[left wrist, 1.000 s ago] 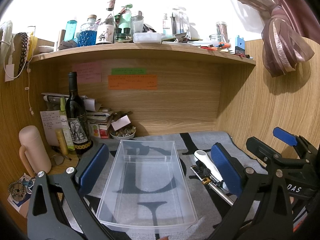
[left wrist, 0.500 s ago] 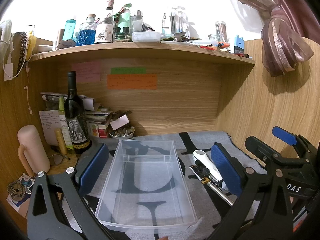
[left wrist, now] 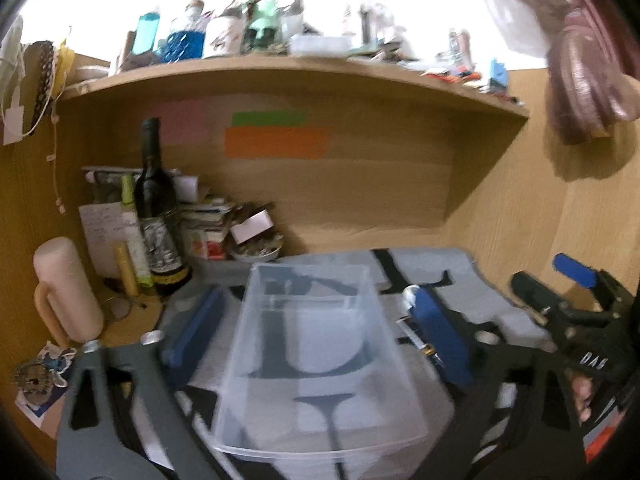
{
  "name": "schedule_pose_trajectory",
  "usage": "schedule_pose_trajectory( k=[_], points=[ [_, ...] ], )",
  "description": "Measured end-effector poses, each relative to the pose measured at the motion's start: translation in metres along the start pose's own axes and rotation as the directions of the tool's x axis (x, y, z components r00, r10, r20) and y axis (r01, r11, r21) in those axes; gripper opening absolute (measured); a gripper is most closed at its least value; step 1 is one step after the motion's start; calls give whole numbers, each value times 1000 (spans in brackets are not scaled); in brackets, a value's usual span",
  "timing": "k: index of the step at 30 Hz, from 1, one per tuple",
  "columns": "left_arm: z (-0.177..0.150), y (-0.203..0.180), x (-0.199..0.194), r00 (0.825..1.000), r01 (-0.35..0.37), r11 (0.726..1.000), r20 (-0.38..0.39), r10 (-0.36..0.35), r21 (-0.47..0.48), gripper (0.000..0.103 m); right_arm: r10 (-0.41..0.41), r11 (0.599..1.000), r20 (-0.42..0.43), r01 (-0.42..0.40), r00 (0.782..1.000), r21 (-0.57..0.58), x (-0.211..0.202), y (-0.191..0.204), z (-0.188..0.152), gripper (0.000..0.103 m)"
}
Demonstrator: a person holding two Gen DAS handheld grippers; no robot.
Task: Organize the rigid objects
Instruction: 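Grasp the clear plastic box wall with the left gripper while the right gripper grasps the white device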
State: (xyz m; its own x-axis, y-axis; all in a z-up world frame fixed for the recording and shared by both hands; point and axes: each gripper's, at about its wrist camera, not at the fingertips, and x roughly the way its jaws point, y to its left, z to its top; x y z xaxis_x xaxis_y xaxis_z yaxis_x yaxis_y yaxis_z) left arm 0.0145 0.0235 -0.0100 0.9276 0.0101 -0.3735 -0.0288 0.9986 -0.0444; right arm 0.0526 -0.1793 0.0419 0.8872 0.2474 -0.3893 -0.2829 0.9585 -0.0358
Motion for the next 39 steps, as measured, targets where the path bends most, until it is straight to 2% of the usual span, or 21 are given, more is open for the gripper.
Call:
schedule_pose_trajectory(
  k=[7,9,13,16,18,24,25,27,29,31,32,35,39],
  points=[
    [-5,46,29,990,-77,997,-121,74,-22,76,-3,1000,-80,3,997,0,24,-7,-3,91],
    [-7,57,39,985,-71,997,-160,67,-21,72,-6,1000,-103,5,995,-8,30,-8,-4,86],
    [-15,72,66,963,-43,999,-266,38,-12,60,-25,1000,-139,22,990,-20,42,-11,-5,83],
    [-20,82,88,938,-23,999,-347,14,-22,50,-27,1000,-185,23,982,-21,53,-15,-6,76],
    [-23,88,100,920,-7,999,-391,-6,-33,49,-26,1000,-221,23,975,-17,62,-20,-5,72],
    [-30,97,124,878,39,996,-474,-70,-77,43,-32,999,-316,32,948,-8,90,-32,-8,63],
    [-31,98,128,868,51,995,-489,-87,-87,37,-33,999,-336,34,941,-2,96,-33,-8,61],
    [-34,99,136,839,72,991,-530,-121,-112,31,-24,999,-377,30,926,10,110,-34,-9,52],
    [-39,104,145,802,93,983,-573,-169,-161,30,-30,999,-414,35,910,5,126,-32,-9,50],
    [-42,106,150,777,106,976,-596,-200,-189,30,-32,999,-440,36,897,0,138,-31,-10,50],
    [-43,105,150,775,110,976,-598,-203,-189,30,-31,999,-461,33,887,-3,146,-30,-11,50],
    [-43,99,145,791,112,984,-587,-172,-138,28,-48,999,-512,36,858,-33,164,-26,-18,50],
    [-42,91,143,808,121,989,-570,-147,-84,17,-54,998,-575,30,816,-50,181,-27,-28,47]
  ],
)
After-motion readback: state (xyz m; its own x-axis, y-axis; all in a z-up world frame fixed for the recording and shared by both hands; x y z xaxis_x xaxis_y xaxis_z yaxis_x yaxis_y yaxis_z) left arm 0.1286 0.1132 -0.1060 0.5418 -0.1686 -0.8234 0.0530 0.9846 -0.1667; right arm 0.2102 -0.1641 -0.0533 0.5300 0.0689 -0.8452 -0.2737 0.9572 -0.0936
